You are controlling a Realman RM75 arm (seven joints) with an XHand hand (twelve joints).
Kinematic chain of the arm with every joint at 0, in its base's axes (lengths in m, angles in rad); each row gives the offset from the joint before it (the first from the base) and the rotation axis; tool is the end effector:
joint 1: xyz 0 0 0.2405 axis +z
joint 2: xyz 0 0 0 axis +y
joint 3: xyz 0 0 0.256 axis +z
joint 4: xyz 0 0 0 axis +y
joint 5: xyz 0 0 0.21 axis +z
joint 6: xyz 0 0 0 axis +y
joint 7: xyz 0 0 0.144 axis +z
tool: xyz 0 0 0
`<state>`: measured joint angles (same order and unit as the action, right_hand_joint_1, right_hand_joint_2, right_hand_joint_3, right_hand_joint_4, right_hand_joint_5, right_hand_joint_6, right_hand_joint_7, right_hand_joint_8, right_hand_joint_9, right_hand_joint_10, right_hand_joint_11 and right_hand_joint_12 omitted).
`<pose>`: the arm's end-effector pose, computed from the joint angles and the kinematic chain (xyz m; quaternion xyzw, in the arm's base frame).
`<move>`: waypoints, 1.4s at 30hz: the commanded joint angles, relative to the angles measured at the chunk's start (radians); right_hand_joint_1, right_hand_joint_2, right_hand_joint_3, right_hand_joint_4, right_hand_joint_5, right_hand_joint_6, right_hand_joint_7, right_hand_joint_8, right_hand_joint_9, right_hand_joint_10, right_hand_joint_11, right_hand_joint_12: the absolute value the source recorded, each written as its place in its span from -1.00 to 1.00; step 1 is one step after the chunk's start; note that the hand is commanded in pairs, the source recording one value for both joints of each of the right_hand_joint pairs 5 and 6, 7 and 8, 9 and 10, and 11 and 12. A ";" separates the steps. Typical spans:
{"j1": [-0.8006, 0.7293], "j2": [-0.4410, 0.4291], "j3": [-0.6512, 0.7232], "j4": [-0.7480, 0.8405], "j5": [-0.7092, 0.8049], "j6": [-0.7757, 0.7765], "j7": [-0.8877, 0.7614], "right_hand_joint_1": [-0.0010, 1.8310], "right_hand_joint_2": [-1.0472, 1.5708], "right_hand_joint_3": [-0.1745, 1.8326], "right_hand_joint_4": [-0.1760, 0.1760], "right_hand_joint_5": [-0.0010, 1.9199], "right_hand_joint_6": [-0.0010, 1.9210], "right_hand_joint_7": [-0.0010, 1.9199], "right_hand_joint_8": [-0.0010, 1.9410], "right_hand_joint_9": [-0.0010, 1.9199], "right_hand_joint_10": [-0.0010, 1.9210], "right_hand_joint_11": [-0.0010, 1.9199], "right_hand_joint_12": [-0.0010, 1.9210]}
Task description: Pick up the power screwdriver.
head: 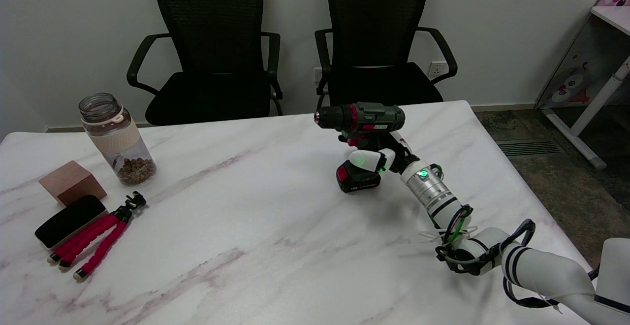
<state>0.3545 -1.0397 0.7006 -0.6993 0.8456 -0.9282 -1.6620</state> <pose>-0.3360 -0.3660 0.3437 0.6010 -0.4514 0.4655 0.4673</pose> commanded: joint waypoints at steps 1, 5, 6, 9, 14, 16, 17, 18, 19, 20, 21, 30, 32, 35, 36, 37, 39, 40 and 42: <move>0.006 -0.005 -0.007 -0.005 0.003 -0.008 0.019 -0.06 -0.39 0.06 1.00 -0.44 -0.44 -0.44 -0.45 -0.62 -0.62 -0.40 -0.40; 0.006 -0.005 -0.007 0.000 0.002 -0.004 0.036 -0.03 -0.34 0.01 1.00 -0.43 -0.43 -0.43 -0.43 -0.53 -0.53 -0.02 -0.02; 0.006 -0.005 -0.007 0.003 0.001 -0.003 0.043 -0.02 -0.34 0.01 1.00 -0.42 -0.42 -0.42 -0.43 -0.51 -0.51 0.02 0.01; 0.008 -0.005 -0.007 0.006 0.001 0.000 0.047 -0.02 -0.30 -0.01 1.00 -0.41 -0.41 -0.41 -0.41 -0.43 -0.43 0.16 0.16; 0.011 -0.005 -0.007 0.007 0.003 0.003 0.049 -0.01 -0.25 0.02 1.00 -0.37 -0.37 -0.37 -0.38 -0.06 -0.06 0.45 0.45; 0.011 -0.005 -0.007 0.009 0.003 0.005 0.050 -0.01 -0.23 0.06 1.00 -0.36 -0.36 -0.36 -0.37 0.06 0.06 0.54 0.54; 0.013 -0.005 -0.007 0.009 0.002 0.007 0.052 -0.01 -0.22 0.07 1.00 -0.35 -0.35 -0.35 -0.36 0.10 0.10 0.56 0.56; 0.014 -0.005 -0.007 0.009 0.001 0.009 0.053 -0.01 -0.21 0.07 1.00 -0.35 -0.35 -0.35 -0.35 0.15 0.15 0.60 0.60; 0.014 -0.005 -0.007 0.009 0.001 0.010 0.053 -0.01 -0.20 0.08 1.00 -0.34 -0.34 -0.34 -0.35 0.19 0.19 0.62 0.62; 0.015 -0.005 -0.007 0.009 0.000 0.013 0.053 -0.01 -0.19 0.09 1.00 -0.34 -0.34 -0.34 -0.34 0.21 0.21 0.63 0.63; 0.016 -0.005 -0.007 0.009 0.000 0.014 0.053 -0.01 -0.18 0.10 1.00 -0.33 -0.33 -0.33 -0.34 0.21 0.21 0.62 0.62; 0.025 -0.005 -0.010 0.009 -0.005 0.020 0.053 -0.01 -0.20 0.10 1.00 -0.32 -0.32 -0.32 -0.33 -0.24 -0.25 0.08 0.08; 0.026 -0.005 -0.010 0.009 -0.005 0.025 0.054 -0.01 -0.20 0.10 1.00 -0.32 -0.32 -0.32 -0.33 -0.37 -0.37 -0.14 -0.14; 0.027 -0.005 -0.010 0.009 -0.005 0.029 0.054 -0.01 -0.20 0.12 1.00 -0.32 -0.32 -0.32 -0.33 -0.49 -0.49 -0.45 -0.45; 0.028 -0.005 -0.010 0.009 -0.005 0.029 0.054 -0.01 -0.20 0.12 1.00 -0.32 -0.32 -0.32 -0.33 -0.51 -0.51 -0.47 -0.47; 0.029 -0.005 -0.010 0.009 -0.005 0.029 0.055 -0.01 -0.20 0.12 1.00 -0.32 -0.32 -0.32 -0.33 -0.52 -0.52 -0.48 -0.48; 0.031 -0.005 -0.010 0.009 -0.005 0.029 0.056 -0.01 -0.20 0.12 1.00 -0.32 -0.32 -0.32 -0.33 -0.54 -0.54 -0.50 -0.50; 0.031 -0.005 -0.010 0.009 -0.005 0.029 0.056 -0.01 -0.20 0.12 1.00 -0.32 -0.32 -0.32 -0.33 -0.54 -0.54 -0.52 -0.52; 0.031 -0.005 -0.010 0.009 -0.005 0.029 0.063 -0.01 -0.19 0.12 1.00 -0.32 -0.32 -0.32 -0.33 -0.55 -0.55 -0.53 -0.53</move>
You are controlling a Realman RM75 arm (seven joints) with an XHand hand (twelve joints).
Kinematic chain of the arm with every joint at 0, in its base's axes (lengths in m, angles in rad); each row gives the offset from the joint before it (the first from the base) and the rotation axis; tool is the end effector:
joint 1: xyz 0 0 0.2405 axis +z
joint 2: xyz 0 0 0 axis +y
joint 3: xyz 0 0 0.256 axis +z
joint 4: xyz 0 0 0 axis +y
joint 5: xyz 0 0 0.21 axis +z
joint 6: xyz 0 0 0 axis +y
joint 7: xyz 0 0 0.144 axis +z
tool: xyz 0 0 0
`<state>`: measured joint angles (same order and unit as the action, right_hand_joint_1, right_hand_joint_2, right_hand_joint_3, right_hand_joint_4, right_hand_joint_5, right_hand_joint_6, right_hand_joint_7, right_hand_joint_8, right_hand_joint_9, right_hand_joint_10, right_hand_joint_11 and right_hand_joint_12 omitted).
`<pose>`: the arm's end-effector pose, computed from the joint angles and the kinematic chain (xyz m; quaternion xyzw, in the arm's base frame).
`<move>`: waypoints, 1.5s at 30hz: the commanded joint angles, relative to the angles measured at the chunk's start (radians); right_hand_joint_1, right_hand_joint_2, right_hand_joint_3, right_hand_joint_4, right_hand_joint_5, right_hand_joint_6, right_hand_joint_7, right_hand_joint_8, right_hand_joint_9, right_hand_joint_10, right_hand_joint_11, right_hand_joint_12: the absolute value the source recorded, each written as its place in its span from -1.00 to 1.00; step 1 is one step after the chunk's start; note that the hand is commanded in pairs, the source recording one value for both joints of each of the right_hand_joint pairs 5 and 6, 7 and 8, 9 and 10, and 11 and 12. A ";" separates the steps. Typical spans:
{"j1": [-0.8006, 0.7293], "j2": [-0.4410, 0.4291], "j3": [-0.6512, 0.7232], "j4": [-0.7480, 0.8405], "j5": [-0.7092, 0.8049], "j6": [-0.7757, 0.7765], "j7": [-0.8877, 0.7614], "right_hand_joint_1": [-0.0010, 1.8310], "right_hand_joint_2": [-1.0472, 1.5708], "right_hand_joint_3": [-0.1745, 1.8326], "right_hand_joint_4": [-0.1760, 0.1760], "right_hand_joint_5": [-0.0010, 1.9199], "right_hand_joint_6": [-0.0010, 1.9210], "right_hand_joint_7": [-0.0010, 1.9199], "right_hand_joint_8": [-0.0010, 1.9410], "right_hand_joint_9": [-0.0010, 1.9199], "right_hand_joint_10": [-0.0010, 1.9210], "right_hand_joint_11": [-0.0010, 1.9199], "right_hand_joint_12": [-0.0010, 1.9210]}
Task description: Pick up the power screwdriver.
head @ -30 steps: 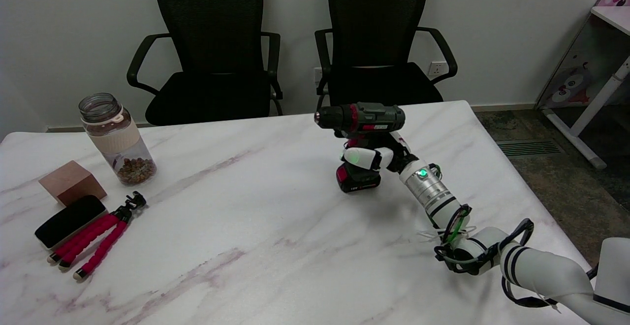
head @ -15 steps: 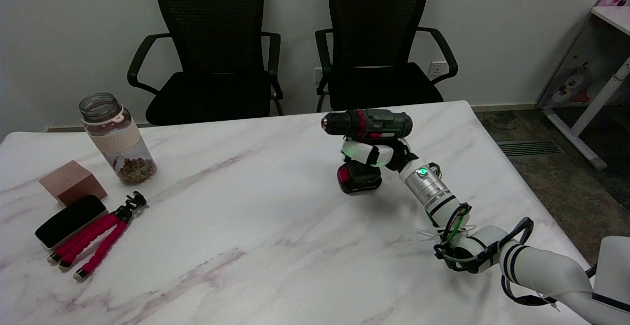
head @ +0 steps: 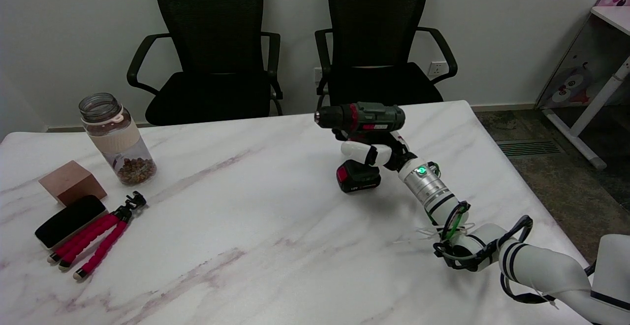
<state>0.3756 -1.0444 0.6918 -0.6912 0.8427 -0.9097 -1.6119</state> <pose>-0.3341 -0.3724 0.3417 0.5910 -0.4675 0.4723 0.4573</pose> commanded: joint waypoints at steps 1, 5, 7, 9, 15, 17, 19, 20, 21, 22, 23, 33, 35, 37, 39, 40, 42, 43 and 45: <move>0.009 0.000 -0.001 0.001 -0.002 0.011 0.024 -0.01 -0.19 0.12 1.00 -0.32 -0.32 -0.32 -0.33 -0.55 -0.55 -0.53 -0.53; 0.006 0.000 -0.001 0.000 -0.003 0.008 0.060 -0.01 -0.19 0.12 1.00 -0.32 -0.32 -0.32 -0.32 -0.55 -0.55 -0.53 -0.53; 0.003 0.000 -0.001 -0.003 0.004 0.003 0.062 -0.01 -0.19 0.12 1.00 -0.32 -0.32 -0.32 -0.32 -0.55 -0.55 -0.53 -0.53; 0.000 0.000 -0.001 -0.005 0.006 0.002 0.072 -0.01 -0.19 0.12 1.00 -0.31 -0.31 -0.31 -0.32 -0.55 -0.55 -0.53 -0.53; -0.016 0.000 -0.001 -0.007 0.006 -0.003 0.146 -0.01 -0.19 0.13 1.00 -0.31 -0.31 -0.31 -0.32 -0.55 -0.55 -0.52 -0.52; -0.019 0.000 -0.001 -0.010 0.006 -0.010 0.162 -0.01 -0.20 0.13 1.00 -0.31 -0.31 -0.31 -0.32 -0.55 -0.55 -0.52 -0.52; -0.025 -0.002 -0.001 -0.015 0.006 -0.017 0.175 -0.01 -0.20 0.13 1.00 -0.31 -0.31 -0.31 -0.32 -0.55 -0.55 -0.52 -0.52; -0.026 -0.002 -0.001 -0.017 0.006 -0.017 0.181 -0.01 -0.20 0.13 1.00 -0.31 -0.31 -0.31 -0.32 -0.55 -0.55 -0.52 -0.52; -0.028 -0.002 -0.001 -0.020 0.006 -0.017 0.187 -0.01 -0.20 0.13 1.00 -0.31 -0.31 -0.31 -0.32 -0.55 -0.55 -0.52 -0.52; -0.030 -0.003 -0.001 -0.022 0.006 -0.018 0.188 -0.01 -0.20 0.13 1.00 -0.31 -0.31 -0.31 -0.32 -0.55 -0.55 -0.52 -0.52; -0.030 -0.004 -0.001 -0.022 0.006 -0.018 0.188 -0.01 -0.20 0.13 1.00 -0.31 -0.31 -0.31 -0.32 -0.55 -0.55 -0.52 -0.52; -0.032 -0.008 -0.001 -0.019 0.006 -0.018 0.224 -0.01 -0.20 0.14 1.00 -0.31 -0.31 -0.31 -0.32 -0.55 -0.55 -0.52 -0.52; -0.031 -0.008 -0.001 -0.016 0.006 -0.016 0.224 -0.01 -0.20 0.14 1.00 -0.31 -0.31 -0.31 -0.32 -0.55 -0.55 -0.51 -0.51; -0.029 -0.008 -0.001 -0.013 0.004 -0.012 0.224 -0.01 -0.19 0.14 1.00 -0.31 -0.31 -0.31 -0.32 -0.55 -0.55 -0.49 -0.49; -0.026 -0.008 -0.001 -0.011 0.002 -0.010 0.224 -0.01 -0.19 0.13 1.00 -0.31 -0.31 -0.31 -0.31 -0.55 -0.55 -0.48 -0.48; -0.025 -0.008 -0.001 -0.011 0.001 -0.009 0.224 -0.01 -0.19 0.13 1.00 -0.31 -0.31 -0.31 -0.31 -0.54 -0.54 -0.48 -0.48; -0.024 -0.008 -0.001 -0.011 -0.001 -0.009 0.224 -0.01 -0.17 0.11 1.00 -0.31 -0.31 -0.31 -0.31 -0.49 -0.49 -0.34 -0.34; -0.023 -0.008 -0.001 -0.011 -0.002 -0.009 0.224 -0.01 -0.15 0.10 1.00 -0.30 -0.30 -0.30 -0.31 -0.42 -0.42 -0.21 -0.21; -0.023 -0.008 -0.001 -0.011 -0.002 -0.009 0.224 -0.01 -0.13 0.08 1.00 -0.30 -0.30 -0.30 -0.31 -0.30 -0.30 -0.05 -0.05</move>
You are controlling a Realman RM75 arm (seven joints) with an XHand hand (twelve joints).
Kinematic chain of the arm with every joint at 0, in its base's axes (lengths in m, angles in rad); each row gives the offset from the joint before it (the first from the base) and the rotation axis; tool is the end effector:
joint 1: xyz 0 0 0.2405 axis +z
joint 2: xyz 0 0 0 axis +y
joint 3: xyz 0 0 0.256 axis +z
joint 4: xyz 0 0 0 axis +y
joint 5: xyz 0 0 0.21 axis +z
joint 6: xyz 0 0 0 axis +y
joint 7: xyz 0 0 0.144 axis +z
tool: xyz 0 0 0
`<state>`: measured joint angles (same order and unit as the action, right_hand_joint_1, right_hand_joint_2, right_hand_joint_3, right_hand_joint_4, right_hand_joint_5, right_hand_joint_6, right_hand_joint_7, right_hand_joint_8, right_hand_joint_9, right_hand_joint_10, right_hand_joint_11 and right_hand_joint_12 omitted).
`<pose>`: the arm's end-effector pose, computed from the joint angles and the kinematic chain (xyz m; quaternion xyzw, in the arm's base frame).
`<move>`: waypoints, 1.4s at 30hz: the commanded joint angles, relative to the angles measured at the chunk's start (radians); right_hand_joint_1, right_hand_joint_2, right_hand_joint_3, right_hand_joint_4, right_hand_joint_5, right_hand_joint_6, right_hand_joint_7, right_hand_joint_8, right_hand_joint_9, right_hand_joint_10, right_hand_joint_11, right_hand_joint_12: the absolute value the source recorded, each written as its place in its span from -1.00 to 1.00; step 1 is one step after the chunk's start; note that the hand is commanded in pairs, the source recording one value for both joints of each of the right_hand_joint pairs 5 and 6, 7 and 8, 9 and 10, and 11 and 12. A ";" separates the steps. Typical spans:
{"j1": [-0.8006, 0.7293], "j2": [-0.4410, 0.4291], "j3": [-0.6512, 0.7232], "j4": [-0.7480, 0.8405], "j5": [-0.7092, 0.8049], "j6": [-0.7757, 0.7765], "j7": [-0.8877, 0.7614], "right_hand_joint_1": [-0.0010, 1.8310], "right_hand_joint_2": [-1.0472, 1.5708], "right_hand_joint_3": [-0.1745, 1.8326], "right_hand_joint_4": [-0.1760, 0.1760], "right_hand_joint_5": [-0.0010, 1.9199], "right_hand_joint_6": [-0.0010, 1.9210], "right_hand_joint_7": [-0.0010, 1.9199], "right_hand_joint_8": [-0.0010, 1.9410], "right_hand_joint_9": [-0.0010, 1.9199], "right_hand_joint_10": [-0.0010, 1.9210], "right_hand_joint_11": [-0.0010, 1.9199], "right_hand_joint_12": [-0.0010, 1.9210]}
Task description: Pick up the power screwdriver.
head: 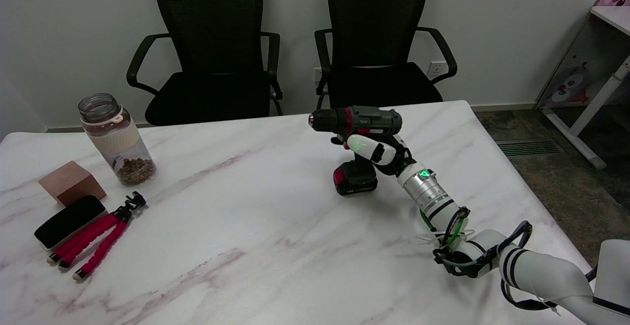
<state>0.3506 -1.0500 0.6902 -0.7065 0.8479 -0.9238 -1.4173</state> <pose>-0.3393 -0.3646 0.3357 0.5386 -0.5301 0.5166 0.4025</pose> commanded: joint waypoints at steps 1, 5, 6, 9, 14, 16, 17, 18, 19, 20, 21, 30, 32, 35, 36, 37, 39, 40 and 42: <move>0.003 -0.002 0.000 0.004 -0.008 0.007 0.029 0.00 -0.12 0.08 1.00 -0.30 -0.30 -0.30 -0.31 -0.23 -0.23 0.01 0.01; 0.004 -0.002 0.000 0.004 -0.009 0.010 0.029 0.00 -0.06 0.09 1.00 -0.28 -0.28 -0.28 -0.29 0.11 0.11 0.15 0.15; 0.004 -0.002 0.000 0.004 -0.009 0.011 0.029 0.00 -0.04 0.09 1.00 -0.28 -0.28 -0.28 -0.28 0.17 0.17 0.16 0.15; 0.005 -0.002 0.000 0.004 -0.009 0.011 0.029 0.00 0.01 0.08 1.00 -0.26 -0.26 -0.26 -0.26 0.31 0.31 0.17 0.17; 0.005 -0.002 0.000 0.004 -0.010 0.014 0.029 0.00 0.08 0.09 1.00 -0.23 -0.23 -0.23 -0.23 0.50 0.50 0.42 0.42; 0.007 -0.002 0.000 0.003 -0.010 0.014 0.029 0.00 0.09 0.09 1.00 -0.22 -0.22 -0.22 -0.22 0.56 0.56 0.52 0.52; 0.007 -0.002 0.000 0.003 -0.010 0.014 0.029 0.00 0.10 0.09 1.00 -0.21 -0.21 -0.21 -0.22 0.59 0.59 0.56 0.56; 0.007 -0.002 0.000 0.002 -0.010 0.014 0.029 0.00 0.11 0.09 1.00 -0.21 -0.21 -0.21 -0.22 0.61 0.61 0.59 0.58; 0.007 -0.002 0.000 0.002 -0.010 0.014 0.029 0.00 0.12 0.08 1.00 -0.20 -0.20 -0.20 -0.21 0.63 0.63 0.61 0.61; 0.008 -0.002 0.000 0.001 -0.010 0.014 0.029 0.00 0.13 0.08 1.00 -0.20 -0.20 -0.20 -0.21 0.65 0.65 0.65 0.65; 0.008 -0.002 0.000 0.000 -0.010 0.014 0.028 0.00 0.14 0.07 1.00 -0.19 -0.19 -0.19 -0.20 0.67 0.67 0.69 0.68; 0.013 -0.002 -0.004 -0.005 -0.010 0.014 0.028 -0.02 0.22 0.10 1.00 -0.13 -0.13 -0.13 -0.14 0.82 0.82 0.87 0.87; 0.018 -0.002 -0.010 -0.005 -0.010 0.014 0.029 -0.03 0.23 0.11 1.00 -0.09 -0.09 -0.09 -0.10 0.84 0.84 0.92 0.92; 0.023 -0.002 -0.013 -0.007 -0.010 0.016 0.029 -0.05 0.24 0.14 0.92 0.04 0.04 0.04 0.03 0.90 0.90 0.99 0.99; 0.024 -0.002 -0.014 -0.007 -0.010 0.018 0.029 -0.06 0.24 0.14 0.52 0.07 0.06 0.07 0.05 0.92 0.92 1.00 1.00; 0.024 -0.002 -0.014 -0.009 -0.010 0.020 0.029 -0.07 0.24 0.14 0.10 0.10 0.10 0.10 0.08 0.93 0.93 1.00 1.00; 0.026 -0.002 -0.014 -0.010 -0.010 0.027 0.029 -0.08 0.24 0.14 -0.06 0.19 0.19 0.19 0.18 0.97 0.97 1.00 1.00; 0.027 -0.002 -0.014 -0.012 -0.010 0.028 0.029 -0.09 0.23 0.14 -0.08 0.20 0.20 0.20 0.19 0.98 0.98 1.00 1.00; 0.028 -0.002 -0.015 -0.015 -0.010 0.031 0.029 -0.09 0.23 0.14 -0.09 0.20 0.20 0.20 0.19 0.99 0.99 1.00 1.00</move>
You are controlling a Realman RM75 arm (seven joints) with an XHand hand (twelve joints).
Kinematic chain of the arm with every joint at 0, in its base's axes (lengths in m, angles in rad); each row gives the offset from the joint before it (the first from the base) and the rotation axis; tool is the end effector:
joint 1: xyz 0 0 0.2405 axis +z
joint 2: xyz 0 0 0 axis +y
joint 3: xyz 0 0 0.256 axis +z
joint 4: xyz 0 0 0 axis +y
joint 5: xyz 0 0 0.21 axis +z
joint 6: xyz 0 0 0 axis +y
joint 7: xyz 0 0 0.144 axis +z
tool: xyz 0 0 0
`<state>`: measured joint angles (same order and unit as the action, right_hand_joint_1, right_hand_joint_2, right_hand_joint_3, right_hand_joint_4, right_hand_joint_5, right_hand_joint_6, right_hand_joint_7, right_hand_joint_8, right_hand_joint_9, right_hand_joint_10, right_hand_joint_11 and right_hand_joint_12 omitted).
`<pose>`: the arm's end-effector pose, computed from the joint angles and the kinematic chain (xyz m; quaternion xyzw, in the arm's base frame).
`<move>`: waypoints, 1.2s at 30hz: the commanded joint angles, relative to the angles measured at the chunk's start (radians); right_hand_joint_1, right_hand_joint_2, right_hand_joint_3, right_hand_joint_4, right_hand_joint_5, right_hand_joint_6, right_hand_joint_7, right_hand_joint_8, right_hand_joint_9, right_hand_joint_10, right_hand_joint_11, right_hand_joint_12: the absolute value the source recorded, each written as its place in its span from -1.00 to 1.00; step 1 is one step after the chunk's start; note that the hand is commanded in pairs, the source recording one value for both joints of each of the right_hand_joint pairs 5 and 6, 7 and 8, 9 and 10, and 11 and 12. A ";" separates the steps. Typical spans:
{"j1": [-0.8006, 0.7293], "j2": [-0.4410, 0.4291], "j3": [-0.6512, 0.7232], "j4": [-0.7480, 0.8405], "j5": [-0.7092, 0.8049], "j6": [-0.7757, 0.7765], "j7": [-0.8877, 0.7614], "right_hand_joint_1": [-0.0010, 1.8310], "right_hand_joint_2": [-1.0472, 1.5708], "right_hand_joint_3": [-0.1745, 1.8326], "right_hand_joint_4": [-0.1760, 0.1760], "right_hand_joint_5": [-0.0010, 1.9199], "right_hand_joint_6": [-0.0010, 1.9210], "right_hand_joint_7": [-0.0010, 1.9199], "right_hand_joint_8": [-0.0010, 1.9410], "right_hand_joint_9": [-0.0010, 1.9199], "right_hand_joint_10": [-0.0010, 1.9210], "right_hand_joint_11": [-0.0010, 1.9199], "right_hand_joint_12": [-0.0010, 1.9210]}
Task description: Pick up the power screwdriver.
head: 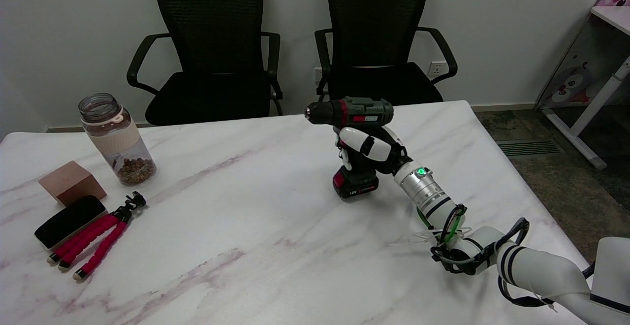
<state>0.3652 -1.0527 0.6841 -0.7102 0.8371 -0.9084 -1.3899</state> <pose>-0.3367 -0.3694 0.3313 0.5357 -0.5401 0.5161 0.3936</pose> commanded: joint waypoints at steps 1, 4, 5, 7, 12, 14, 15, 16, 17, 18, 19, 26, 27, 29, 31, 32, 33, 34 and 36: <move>0.014 0.000 -0.009 -0.013 0.000 0.019 0.002 -0.10 0.22 0.14 -0.07 0.19 0.19 0.19 0.18 1.00 1.00 1.00 1.00; 0.017 -0.001 -0.009 -0.017 0.000 0.024 0.002 -0.11 0.21 0.13 -0.10 0.21 0.21 0.21 0.20 1.00 1.00 1.00 1.00; 0.018 -0.001 -0.009 -0.018 0.000 0.025 0.002 -0.11 0.21 0.12 -0.37 0.26 0.26 0.26 0.25 1.00 1.00 1.00 1.00; 0.020 -0.002 -0.009 -0.020 0.000 0.025 0.002 -0.11 0.22 0.11 -0.51 0.33 0.33 0.33 0.31 1.00 1.00 1.00 1.00; 0.026 -0.003 -0.011 -0.028 0.000 0.025 0.002 -0.12 0.22 0.09 -0.14 0.56 0.56 0.56 0.55 1.00 1.00 1.00 1.00; 0.028 -0.003 -0.011 -0.034 0.000 0.025 0.001 -0.11 0.23 0.09 -0.08 0.63 0.63 0.63 0.61 1.00 1.00 1.00 1.00; 0.029 -0.002 -0.011 -0.039 0.000 0.025 -0.002 -0.11 0.23 0.08 -0.06 0.65 0.65 0.65 0.64 1.00 1.00 1.00 1.00; 0.029 0.001 -0.011 -0.044 0.000 0.025 -0.004 -0.11 0.25 0.07 -0.03 0.70 0.69 0.70 0.68 1.00 1.00 1.00 1.00; 0.029 0.004 -0.011 -0.049 0.000 0.025 -0.005 -0.11 0.25 0.07 0.00 0.73 0.72 0.73 0.71 1.00 1.00 1.00 1.00; 0.029 0.008 -0.011 -0.059 -0.001 0.025 -0.005 -0.11 0.27 0.06 0.02 0.75 0.75 0.75 0.73 1.00 1.00 1.00 1.00; 0.029 0.011 -0.011 -0.068 -0.001 0.025 -0.005 -0.10 0.29 0.05 0.06 0.79 0.79 0.79 0.77 1.00 1.00 1.00 1.00; 0.046 0.029 -0.008 -0.108 -0.012 0.025 -0.006 -0.07 0.48 0.01 1.00 0.95 0.94 0.95 0.92 1.00 1.00 1.00 1.00; 0.052 0.034 -0.010 -0.116 -0.012 0.025 -0.006 -0.07 0.51 0.00 1.00 0.96 0.96 0.96 0.94 1.00 1.00 1.00 1.00; 0.063 0.042 -0.011 -0.133 -0.015 0.028 -0.007 -0.06 0.56 0.02 1.00 0.98 0.98 0.98 0.96 1.00 1.00 1.00 1.00; 0.074 0.053 -0.006 -0.153 -0.027 0.039 -0.008 -0.05 0.61 0.08 1.00 1.00 1.00 1.00 0.98 1.00 1.00 1.00 1.00; 0.079 0.057 -0.003 -0.157 -0.034 0.043 -0.008 -0.05 0.63 0.11 1.00 1.00 1.00 1.00 0.98 1.00 1.00 1.00 1.00; 0.087 0.061 0.000 -0.165 -0.042 0.047 -0.008 -0.04 0.65 0.14 1.00 1.00 1.00 1.00 0.98 1.00 1.00 1.00 1.00; 0.095 0.064 0.000 -0.172 -0.045 0.049 -0.008 -0.04 0.66 0.15 1.00 1.00 1.00 1.00 0.98 1.00 1.00 1.00 1.00; 0.105 0.069 0.002 -0.180 -0.052 0.049 -0.008 -0.04 0.68 0.15 1.00 1.00 1.00 1.00 0.98 1.00 1.00 1.00 1.00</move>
<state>0.4103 -1.0274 0.6746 -0.8024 0.8267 -0.8804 -1.3939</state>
